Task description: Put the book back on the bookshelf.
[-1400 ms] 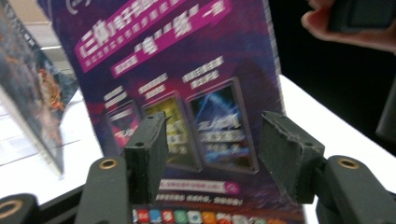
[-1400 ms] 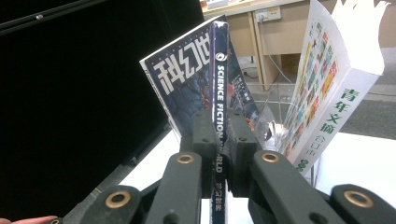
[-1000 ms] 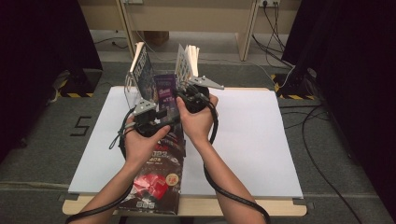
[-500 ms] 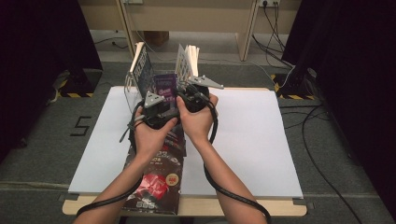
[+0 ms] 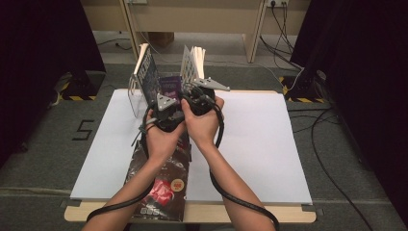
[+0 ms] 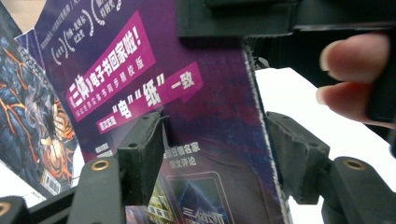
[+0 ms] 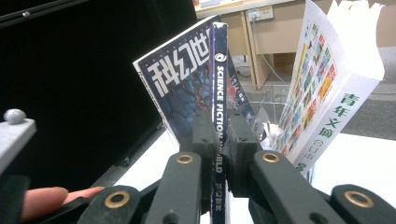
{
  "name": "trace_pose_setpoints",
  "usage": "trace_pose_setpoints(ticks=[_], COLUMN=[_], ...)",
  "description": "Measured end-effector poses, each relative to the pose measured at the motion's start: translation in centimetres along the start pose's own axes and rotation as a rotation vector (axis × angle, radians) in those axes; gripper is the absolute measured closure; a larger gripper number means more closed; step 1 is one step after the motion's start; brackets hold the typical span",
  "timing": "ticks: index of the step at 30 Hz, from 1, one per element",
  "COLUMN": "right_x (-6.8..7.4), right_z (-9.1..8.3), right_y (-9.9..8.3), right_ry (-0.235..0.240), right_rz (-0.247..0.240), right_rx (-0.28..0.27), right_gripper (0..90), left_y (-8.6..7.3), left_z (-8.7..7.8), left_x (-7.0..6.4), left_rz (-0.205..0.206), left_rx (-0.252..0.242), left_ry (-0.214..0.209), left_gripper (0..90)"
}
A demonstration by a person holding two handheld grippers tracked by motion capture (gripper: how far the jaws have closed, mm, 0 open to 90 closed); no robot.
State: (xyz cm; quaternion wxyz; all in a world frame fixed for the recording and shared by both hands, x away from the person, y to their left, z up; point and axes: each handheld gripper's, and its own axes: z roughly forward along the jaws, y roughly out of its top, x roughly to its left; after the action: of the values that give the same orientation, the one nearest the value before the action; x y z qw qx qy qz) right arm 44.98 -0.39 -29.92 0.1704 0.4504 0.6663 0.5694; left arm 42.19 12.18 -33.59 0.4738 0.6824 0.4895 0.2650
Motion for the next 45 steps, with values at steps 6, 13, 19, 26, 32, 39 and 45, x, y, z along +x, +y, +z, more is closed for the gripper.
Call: trace_pose_setpoints(ticks=[6, 13, 19, 26, 32, 39, 45], right_x=[0.4, 1.3, 2.2, 2.2, -0.6, -5.9, -9.8], right_z=[0.0, 0.2, 0.6, 0.0, -2.9, -6.3, -8.3], right_y=[-0.3, -0.5, -0.5, -0.2, -0.3, -2.4, -6.1], right_ry=[0.009, 0.041, 0.083, 0.138, 0.114, 0.032, -0.039], right_rz=[0.005, -0.028, -0.056, -0.073, -0.053, -0.029, 0.005], right_rx=[0.013, 0.017, 0.033, 0.002, -0.031, 0.009, 0.081], right_gripper=[84.3, 80.6, 75.2, 73.9, 70.6, 68.1, 67.9], left_y=[-0.5, -1.3, -1.6, -2.4, -2.4, -2.4, -2.5], left_z=[-0.5, -1.7, -2.6, -2.9, -3.4, -4.0, -4.3], left_x=[-0.1, 0.7, 1.6, 3.9, 5.7, 6.7, 7.4], left_rz=[0.007, -0.019, -0.02, -0.044, -0.088, -0.09, -0.089], left_rx=[0.001, -0.019, -0.006, -0.002, -0.029, -0.048, -0.054], left_ry=[0.013, 0.032, 0.065, 0.013, -0.028, -0.057, -0.074], left_gripper=[45.2, 61.9, 74.2, 83.8, 83.8, 83.9, 84.0])
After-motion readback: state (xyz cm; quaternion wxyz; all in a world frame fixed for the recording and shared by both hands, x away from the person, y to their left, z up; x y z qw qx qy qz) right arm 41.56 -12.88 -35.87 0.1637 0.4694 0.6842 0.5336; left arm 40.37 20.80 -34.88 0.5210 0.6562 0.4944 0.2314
